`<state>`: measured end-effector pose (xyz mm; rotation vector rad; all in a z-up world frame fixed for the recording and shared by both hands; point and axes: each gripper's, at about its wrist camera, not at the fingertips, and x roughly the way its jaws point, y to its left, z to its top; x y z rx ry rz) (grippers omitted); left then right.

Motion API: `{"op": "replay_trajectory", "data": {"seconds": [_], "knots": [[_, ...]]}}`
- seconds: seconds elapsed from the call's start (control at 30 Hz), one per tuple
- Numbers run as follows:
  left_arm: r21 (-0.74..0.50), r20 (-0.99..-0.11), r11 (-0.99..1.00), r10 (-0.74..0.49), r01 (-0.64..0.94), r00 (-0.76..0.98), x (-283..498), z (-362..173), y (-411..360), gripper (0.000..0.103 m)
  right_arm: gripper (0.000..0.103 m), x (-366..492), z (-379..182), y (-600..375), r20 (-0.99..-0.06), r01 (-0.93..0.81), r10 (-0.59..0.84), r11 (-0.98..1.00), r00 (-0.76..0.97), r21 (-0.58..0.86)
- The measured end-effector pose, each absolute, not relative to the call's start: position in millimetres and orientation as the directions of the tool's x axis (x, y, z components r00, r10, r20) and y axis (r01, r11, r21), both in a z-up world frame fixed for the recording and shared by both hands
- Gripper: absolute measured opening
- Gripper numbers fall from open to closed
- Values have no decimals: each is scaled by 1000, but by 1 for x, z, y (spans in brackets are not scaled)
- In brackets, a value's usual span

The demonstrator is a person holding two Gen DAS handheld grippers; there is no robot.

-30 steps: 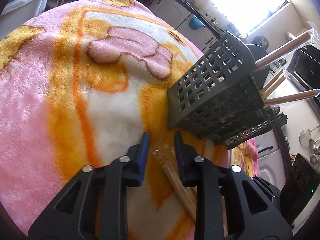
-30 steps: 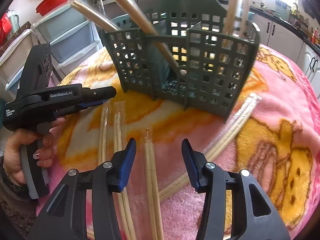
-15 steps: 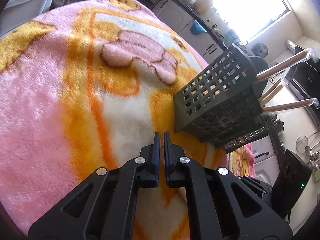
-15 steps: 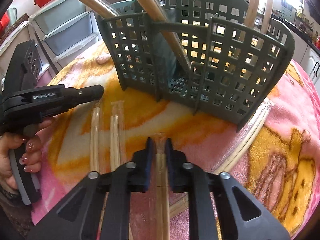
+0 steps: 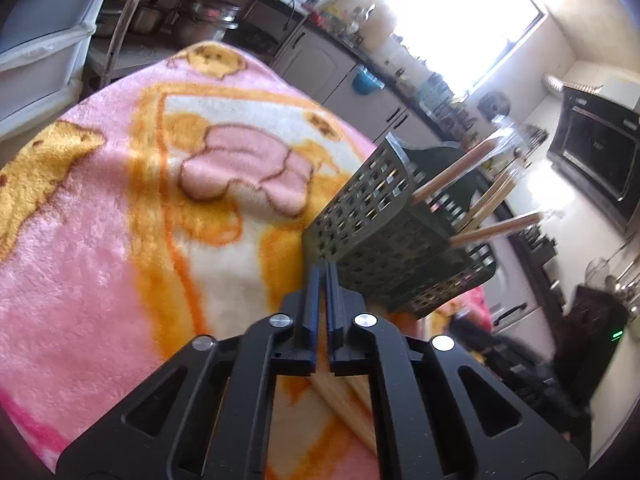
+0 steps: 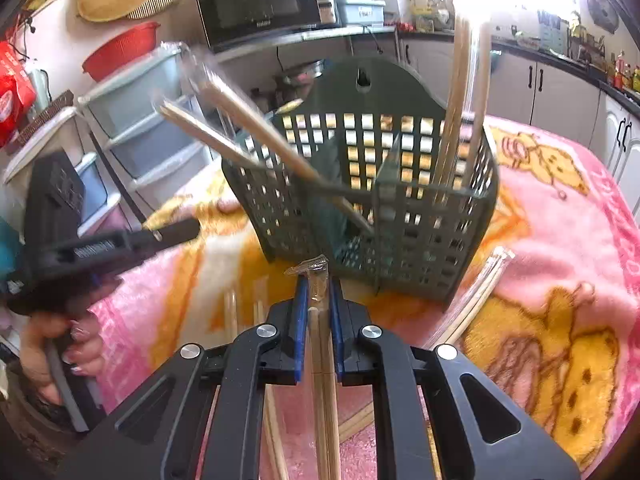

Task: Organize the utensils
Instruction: 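Lift both held chopsticks and carry them over the green caddy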

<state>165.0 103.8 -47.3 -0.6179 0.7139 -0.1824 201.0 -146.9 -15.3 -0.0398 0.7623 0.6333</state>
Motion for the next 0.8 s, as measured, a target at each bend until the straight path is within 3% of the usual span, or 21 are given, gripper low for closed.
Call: {"op": "replay_trajectory", "data": {"seconds": [0.03, 0.1, 0.2, 0.37, 0.47, 0.6, 0.8], "knots": [[-584, -572, 810, -360, -57, 737, 168, -52, 103, 4, 11, 201, -13, -146, -647, -548, 524, 815, 554, 191], [-573, -595, 817, -358, -67, 719, 169, -59, 102, 19, 11, 200, -7, -147, -634, -548, 530, 814, 563, 194], [-552, -632, 830, -351, -83, 691, 174, -69, 99, 29, 11, 197, 6, -153, -603, -548, 549, 809, 579, 211], [-519, -675, 849, -340, -94, 654, 183, -84, 96, 33, 11, 193, 28, -161, -552, -553, 564, 807, 614, 208], [-501, -684, 860, -328, -92, 652, 185, -86, 93, 31, 10, 189, 41, -167, -522, -555, 572, 805, 633, 209], [-480, -697, 873, -318, -89, 643, 185, -87, 92, 1, 10, 185, 53, -172, -489, -553, 576, 806, 655, 211], [-512, -654, 857, -348, -54, 672, 174, -75, 90, 0, 10, 181, 68, -183, -447, -543, 581, 809, 681, 224]]}}
